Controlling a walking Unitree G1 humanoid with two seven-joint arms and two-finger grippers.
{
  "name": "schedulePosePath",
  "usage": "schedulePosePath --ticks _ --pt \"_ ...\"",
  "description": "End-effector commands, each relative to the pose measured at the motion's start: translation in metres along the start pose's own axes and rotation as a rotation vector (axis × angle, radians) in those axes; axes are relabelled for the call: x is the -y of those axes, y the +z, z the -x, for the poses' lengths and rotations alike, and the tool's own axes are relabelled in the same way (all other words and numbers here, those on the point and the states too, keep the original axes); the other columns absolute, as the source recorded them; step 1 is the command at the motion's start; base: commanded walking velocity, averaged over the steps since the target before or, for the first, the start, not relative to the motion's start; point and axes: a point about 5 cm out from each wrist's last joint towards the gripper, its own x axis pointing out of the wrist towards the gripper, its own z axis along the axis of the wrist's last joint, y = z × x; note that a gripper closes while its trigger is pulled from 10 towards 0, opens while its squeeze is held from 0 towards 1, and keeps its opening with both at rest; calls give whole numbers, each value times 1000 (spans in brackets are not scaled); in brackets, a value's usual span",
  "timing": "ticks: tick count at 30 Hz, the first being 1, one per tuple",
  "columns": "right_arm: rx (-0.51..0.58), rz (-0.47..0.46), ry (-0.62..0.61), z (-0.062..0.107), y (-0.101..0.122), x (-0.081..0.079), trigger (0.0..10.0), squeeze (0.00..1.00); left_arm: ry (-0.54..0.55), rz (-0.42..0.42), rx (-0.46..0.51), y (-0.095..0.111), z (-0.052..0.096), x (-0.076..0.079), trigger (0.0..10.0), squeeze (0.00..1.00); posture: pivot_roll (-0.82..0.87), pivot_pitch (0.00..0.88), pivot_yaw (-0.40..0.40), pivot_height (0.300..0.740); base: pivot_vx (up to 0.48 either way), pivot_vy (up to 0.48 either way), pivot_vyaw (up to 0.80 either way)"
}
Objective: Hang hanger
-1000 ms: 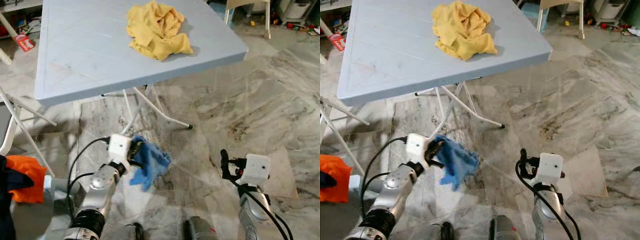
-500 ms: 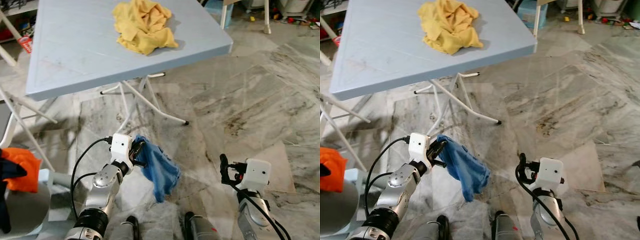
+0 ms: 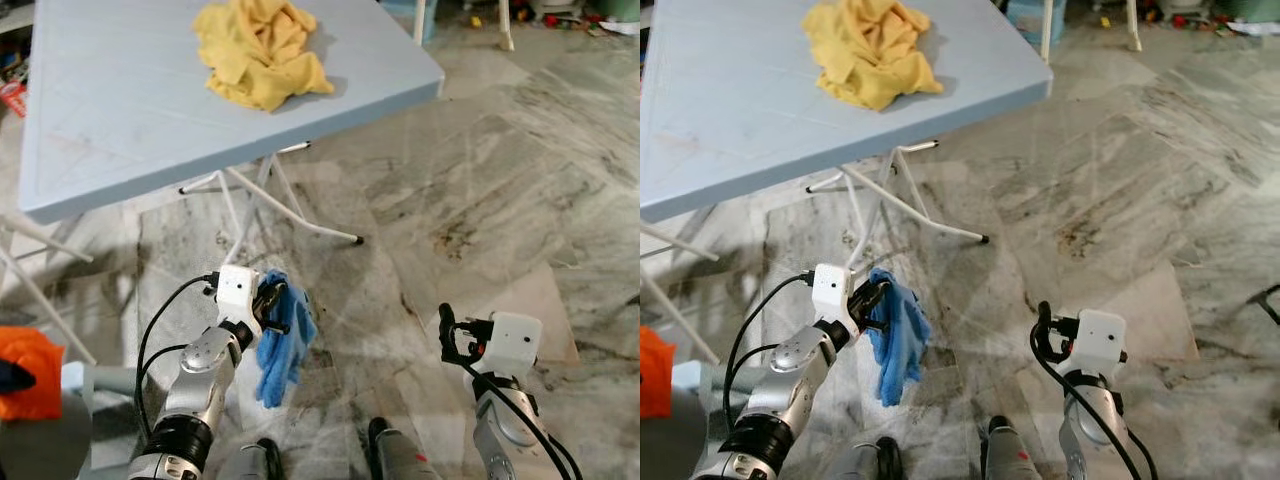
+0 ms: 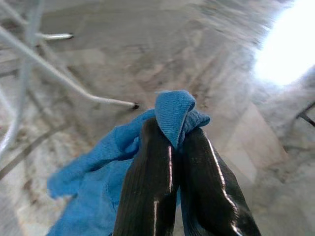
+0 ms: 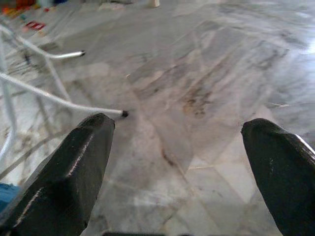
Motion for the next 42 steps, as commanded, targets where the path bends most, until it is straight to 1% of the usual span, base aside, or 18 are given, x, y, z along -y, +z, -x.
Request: schedulePosePath --ticks 1,15,29,34,36,37,42 --pt "-37 3 -3 3 -7 -1 10000 0 0 -10 -9 0 3 -4 10000 0 -173 250 89 740 0 296 -800" --pt "-39 -1 -4 0 -7 -1 10000 0 -14 -19 -15 0 4 -3 10000 0 -166 249 97 740 0 385 -800" --pt "-41 4 -5 0 -7 -2 10000 0 -33 -24 -22 -2 3 2 10000 0 -173 249 93 740 0 400 -756" --pt "-41 11 1 -1 -7 -1 10000 0 -39 -21 -16 -2 2 4 10000 0 -174 246 87 740 0 273 -96" --pt "-44 21 11 -3 -7 -1 10000 0 -49 -15 -9 -4 2 8 10000 0 -181 234 54 740 0 0 0" --pt "-44 22 12 -3 -7 -1 10000 0 -49 -14 -9 -4 2 8 10000 0 -181 234 54 740 0 0 0" --pt "-60 58 44 -5 -7 0 10000 0 -41 8 -9 -11 2 15 10000 0 -182 216 -1 740 0 0 0"
